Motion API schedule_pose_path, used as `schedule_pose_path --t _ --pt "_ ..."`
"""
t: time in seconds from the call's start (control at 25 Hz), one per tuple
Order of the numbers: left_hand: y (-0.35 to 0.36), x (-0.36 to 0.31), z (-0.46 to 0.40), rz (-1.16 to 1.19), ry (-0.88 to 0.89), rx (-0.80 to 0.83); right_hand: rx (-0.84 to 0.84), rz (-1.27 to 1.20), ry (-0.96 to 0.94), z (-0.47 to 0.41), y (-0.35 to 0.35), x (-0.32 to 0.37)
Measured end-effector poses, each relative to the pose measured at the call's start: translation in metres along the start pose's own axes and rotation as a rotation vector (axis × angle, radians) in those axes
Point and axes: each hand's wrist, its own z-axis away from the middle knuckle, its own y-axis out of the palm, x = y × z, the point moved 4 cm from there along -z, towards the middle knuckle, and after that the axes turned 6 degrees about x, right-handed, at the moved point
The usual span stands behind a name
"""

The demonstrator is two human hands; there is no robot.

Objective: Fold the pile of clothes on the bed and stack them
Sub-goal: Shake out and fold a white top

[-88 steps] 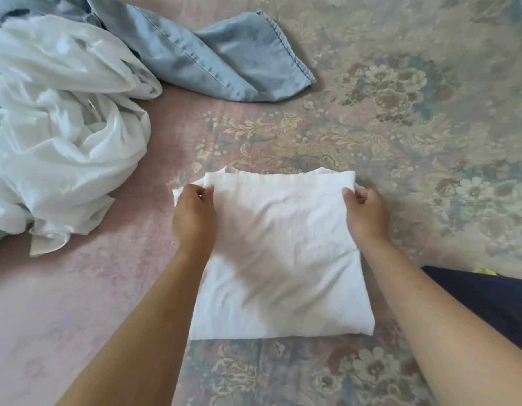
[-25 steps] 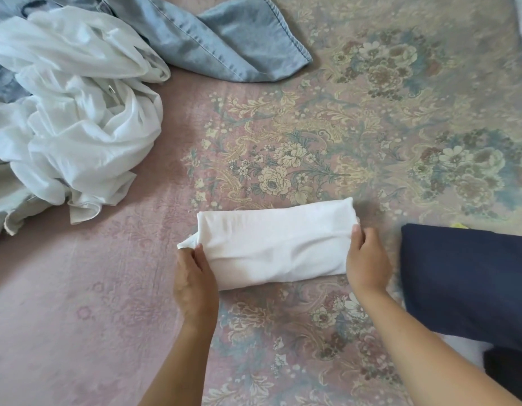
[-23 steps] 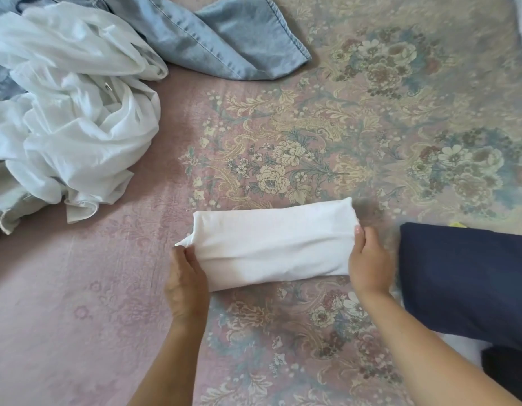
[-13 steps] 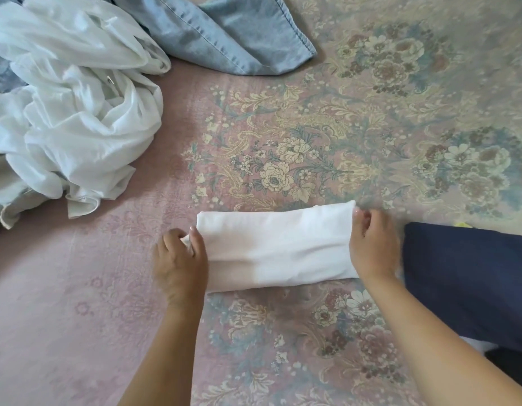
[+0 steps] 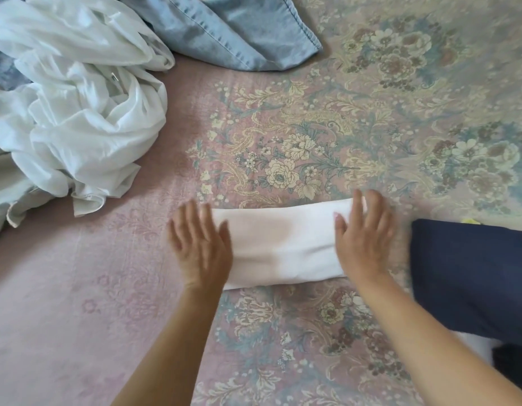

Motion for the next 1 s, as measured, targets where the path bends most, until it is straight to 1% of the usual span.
schedule_pose_path --t 0.04,0.08,0.12,0.16,0.2,0.24,0.28,0.32,0.36,0.4,0.48,0.52,0.6,0.64,0.68,0.72,0.76,0.8,0.84,0.92,0.96,1.0 --pt "0.012 -0.011 0.013 -0.066 0.192 0.061 0.029 0.050 -0.163 0.018 0.009 0.017" --pt "0.026 -0.016 0.027 -0.125 0.324 0.152 0.105 0.099 -0.285 0.036 0.026 0.022" --pt "0.036 -0.015 0.037 -0.164 0.387 0.234 0.181 0.150 -0.349 0.050 0.041 0.017" --pt "0.043 -0.009 0.043 -0.186 0.392 0.295 0.271 0.181 -0.349 0.057 0.053 0.005" --pt "0.050 0.001 0.047 -0.186 0.362 0.309 0.317 0.191 -0.309 0.061 0.060 -0.005" --pt "0.051 0.010 0.049 -0.159 0.290 0.299 0.310 0.209 -0.278 0.062 0.062 -0.011" --pt "0.045 0.017 0.046 -0.089 0.153 0.287 0.277 0.226 -0.253 0.062 0.059 -0.011" --pt "0.038 0.024 0.042 0.035 -0.033 0.269 0.248 0.210 -0.250 0.064 0.056 -0.004" --pt "0.030 0.029 0.039 0.196 -0.230 0.257 0.219 0.187 -0.279 0.066 0.051 0.007" --pt "0.024 0.030 0.038 0.356 -0.381 0.262 0.223 0.154 -0.334 0.071 0.051 0.020" --pt "0.011 0.027 0.039 0.571 -0.523 0.239 0.293 0.111 -0.436 0.089 0.057 0.044" --pt "0.013 0.032 0.040 0.697 -0.614 0.259 0.339 0.089 -0.434 0.093 0.062 0.050" --pt "0.014 0.039 0.037 1.005 -0.837 0.361 0.424 0.067 -0.377 0.092 0.071 0.052" --pt "0.012 0.042 0.034 1.130 -0.888 0.429 0.453 0.056 -0.373 0.090 0.070 0.052" --pt "0.007 0.041 0.032 1.188 -0.894 0.506 0.448 0.027 -0.402 0.088 0.065 0.051" --pt "-0.003 0.037 0.028 1.206 -0.860 0.560 0.376 -0.062 -0.429 0.088 0.057 0.048" --pt "-0.017 0.024 0.022 1.221 -0.787 0.585 0.306 -0.235 -0.390 0.086 0.039 0.043" --pt "-0.031 0.003 0.015 1.212 -0.682 0.595 0.255 -0.472 -0.264 0.082 0.021 0.034" --pt "-0.044 -0.025 0.009 1.177 -0.560 0.610 0.239 -0.698 -0.087 0.077 0.003 0.019" --pt "-0.053 -0.093 0.002 1.092 -0.336 0.669 0.218 -1.068 0.292 0.064 -0.020 -0.010" --pt "-0.049 -0.129 0.005 1.089 -0.270 0.731 0.213 -1.199 0.446 0.057 -0.024 -0.025" --pt "-0.040 -0.155 0.012 1.117 -0.253 0.795 0.246 -1.258 0.554 0.049 -0.023 -0.038"
